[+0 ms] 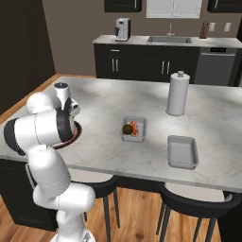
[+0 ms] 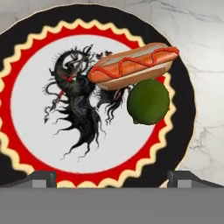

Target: Place one cooked food and one vegetable from the large plate to each tupperware container.

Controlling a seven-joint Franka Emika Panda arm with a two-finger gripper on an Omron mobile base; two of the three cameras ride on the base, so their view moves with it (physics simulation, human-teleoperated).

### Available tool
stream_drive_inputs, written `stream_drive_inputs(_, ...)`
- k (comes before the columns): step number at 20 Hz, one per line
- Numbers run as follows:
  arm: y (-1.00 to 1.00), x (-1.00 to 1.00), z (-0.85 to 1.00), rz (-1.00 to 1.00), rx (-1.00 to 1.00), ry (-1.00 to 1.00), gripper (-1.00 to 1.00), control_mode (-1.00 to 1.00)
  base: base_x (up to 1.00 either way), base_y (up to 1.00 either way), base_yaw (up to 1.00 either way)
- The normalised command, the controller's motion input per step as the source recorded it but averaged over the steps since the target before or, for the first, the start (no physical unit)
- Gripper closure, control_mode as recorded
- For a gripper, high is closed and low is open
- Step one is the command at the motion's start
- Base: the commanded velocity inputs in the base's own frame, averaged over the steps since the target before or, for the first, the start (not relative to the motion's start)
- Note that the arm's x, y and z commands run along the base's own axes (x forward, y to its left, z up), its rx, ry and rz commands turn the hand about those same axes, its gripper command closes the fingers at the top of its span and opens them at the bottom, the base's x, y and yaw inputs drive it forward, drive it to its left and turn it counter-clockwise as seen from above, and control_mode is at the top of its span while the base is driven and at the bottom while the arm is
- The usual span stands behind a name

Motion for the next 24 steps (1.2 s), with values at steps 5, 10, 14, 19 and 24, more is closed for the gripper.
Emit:
stream_drive_inputs(5, 0.21, 0.31, -0.06, 0.03, 0.0, 0.1, -1.0, -1.0, 0.0, 0.0, 0.0)
stream_drive_inputs(10, 0.11, 0.27, -0.11, 0.0, 0.0, 0.11, -1.0, -1.0, 0.0, 0.0, 0.0)
stream_drive_inputs(14, 0.0, 0.2, -0.17, 0.01, 0.0, 0.03, -1.0, -1.0, 0.0, 0.0, 0.0)
stream_drive_inputs(19, 0.0, 0.14, -0.23, 0.01, 0.0, 0.02, -1.0, -1.0, 0.0, 0.0, 0.0)
stream_drive_inputs(24, 0.03, 0.04, -0.24, 0.0, 0.0, 0.01, -1.0, -1.0, 0.0, 0.0, 0.0)
